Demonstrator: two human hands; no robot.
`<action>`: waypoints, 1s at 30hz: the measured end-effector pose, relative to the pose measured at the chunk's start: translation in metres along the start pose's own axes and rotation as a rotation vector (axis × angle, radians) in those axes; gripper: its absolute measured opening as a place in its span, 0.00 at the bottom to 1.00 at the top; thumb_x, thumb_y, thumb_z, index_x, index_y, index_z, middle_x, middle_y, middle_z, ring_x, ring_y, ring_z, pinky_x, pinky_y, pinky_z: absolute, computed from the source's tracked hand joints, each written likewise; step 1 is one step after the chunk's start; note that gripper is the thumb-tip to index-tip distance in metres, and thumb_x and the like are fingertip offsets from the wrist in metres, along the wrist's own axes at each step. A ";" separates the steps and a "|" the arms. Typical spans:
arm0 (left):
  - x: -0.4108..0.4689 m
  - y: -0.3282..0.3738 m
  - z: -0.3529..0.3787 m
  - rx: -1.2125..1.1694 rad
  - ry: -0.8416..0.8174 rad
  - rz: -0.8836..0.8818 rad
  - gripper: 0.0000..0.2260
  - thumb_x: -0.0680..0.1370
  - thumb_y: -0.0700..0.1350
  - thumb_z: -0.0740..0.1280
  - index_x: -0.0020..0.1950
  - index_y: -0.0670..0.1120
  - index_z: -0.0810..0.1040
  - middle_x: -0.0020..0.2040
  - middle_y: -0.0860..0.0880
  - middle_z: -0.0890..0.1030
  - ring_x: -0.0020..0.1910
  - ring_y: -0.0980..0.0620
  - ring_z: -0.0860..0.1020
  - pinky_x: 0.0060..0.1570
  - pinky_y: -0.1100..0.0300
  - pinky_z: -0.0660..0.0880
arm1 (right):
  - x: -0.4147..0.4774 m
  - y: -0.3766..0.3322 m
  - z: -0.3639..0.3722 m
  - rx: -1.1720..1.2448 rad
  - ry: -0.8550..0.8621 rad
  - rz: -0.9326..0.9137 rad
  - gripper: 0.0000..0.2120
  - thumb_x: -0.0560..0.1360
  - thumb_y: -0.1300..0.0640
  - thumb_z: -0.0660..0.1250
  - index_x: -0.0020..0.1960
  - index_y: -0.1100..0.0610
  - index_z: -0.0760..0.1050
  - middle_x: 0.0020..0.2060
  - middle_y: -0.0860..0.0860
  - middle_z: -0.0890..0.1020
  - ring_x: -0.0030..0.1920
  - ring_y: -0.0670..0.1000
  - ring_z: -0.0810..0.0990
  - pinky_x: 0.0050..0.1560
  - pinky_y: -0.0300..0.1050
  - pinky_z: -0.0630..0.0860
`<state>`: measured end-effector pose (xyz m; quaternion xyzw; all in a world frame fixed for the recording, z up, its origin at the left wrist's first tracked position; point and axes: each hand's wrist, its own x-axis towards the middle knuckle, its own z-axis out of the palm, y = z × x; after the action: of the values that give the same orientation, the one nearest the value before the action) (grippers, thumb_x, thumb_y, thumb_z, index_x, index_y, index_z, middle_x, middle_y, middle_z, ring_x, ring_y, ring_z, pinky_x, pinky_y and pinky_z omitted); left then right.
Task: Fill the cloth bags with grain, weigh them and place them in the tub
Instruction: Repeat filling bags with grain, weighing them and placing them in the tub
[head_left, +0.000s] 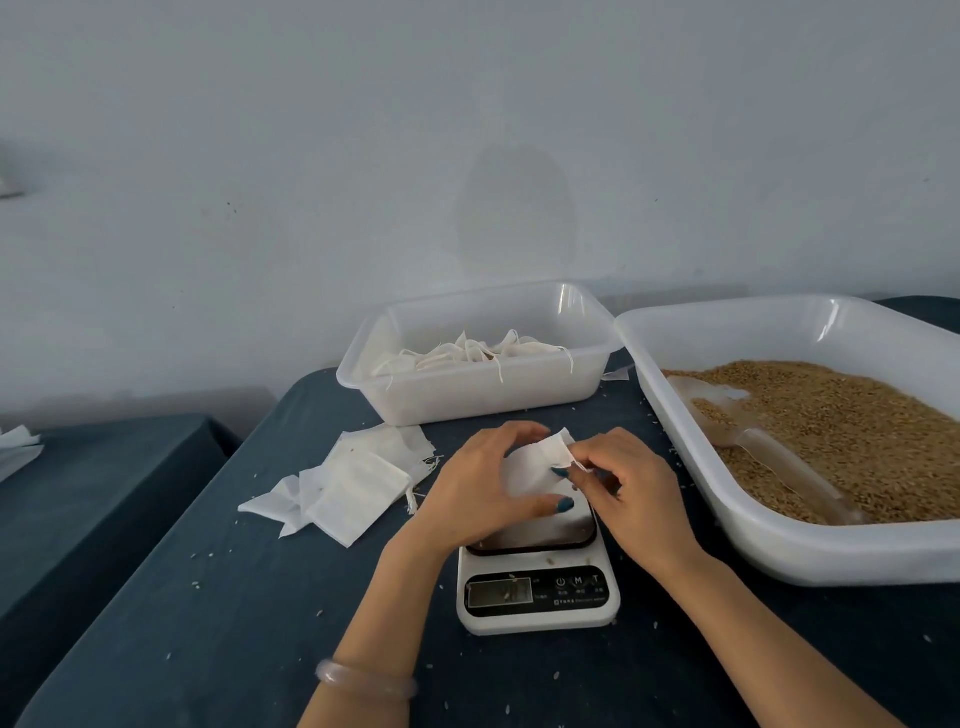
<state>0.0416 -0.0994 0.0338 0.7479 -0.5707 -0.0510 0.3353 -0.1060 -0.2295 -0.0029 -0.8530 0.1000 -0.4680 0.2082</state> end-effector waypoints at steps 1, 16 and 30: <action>0.000 0.000 0.001 0.019 0.004 -0.002 0.27 0.66 0.63 0.74 0.63 0.66 0.70 0.57 0.71 0.74 0.60 0.67 0.71 0.58 0.67 0.69 | 0.000 -0.001 -0.001 -0.058 0.009 -0.052 0.07 0.72 0.59 0.73 0.49 0.53 0.81 0.41 0.38 0.76 0.43 0.39 0.73 0.43 0.31 0.71; 0.003 0.000 0.000 0.056 0.067 0.002 0.13 0.71 0.50 0.77 0.48 0.58 0.74 0.45 0.59 0.77 0.46 0.58 0.74 0.43 0.65 0.67 | 0.001 -0.013 -0.005 -0.251 0.018 -0.282 0.04 0.75 0.51 0.68 0.48 0.51 0.79 0.44 0.45 0.77 0.45 0.47 0.73 0.38 0.39 0.74; 0.004 -0.010 -0.002 -0.025 0.155 -0.057 0.20 0.69 0.38 0.75 0.44 0.61 0.71 0.43 0.59 0.77 0.42 0.61 0.73 0.41 0.64 0.67 | -0.001 -0.036 -0.005 0.074 0.194 -0.065 0.07 0.78 0.54 0.58 0.53 0.56 0.71 0.47 0.48 0.74 0.42 0.45 0.73 0.40 0.41 0.73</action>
<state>0.0525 -0.1011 0.0313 0.7612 -0.5209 -0.0096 0.3861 -0.1116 -0.1988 0.0148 -0.7983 0.0746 -0.5582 0.2135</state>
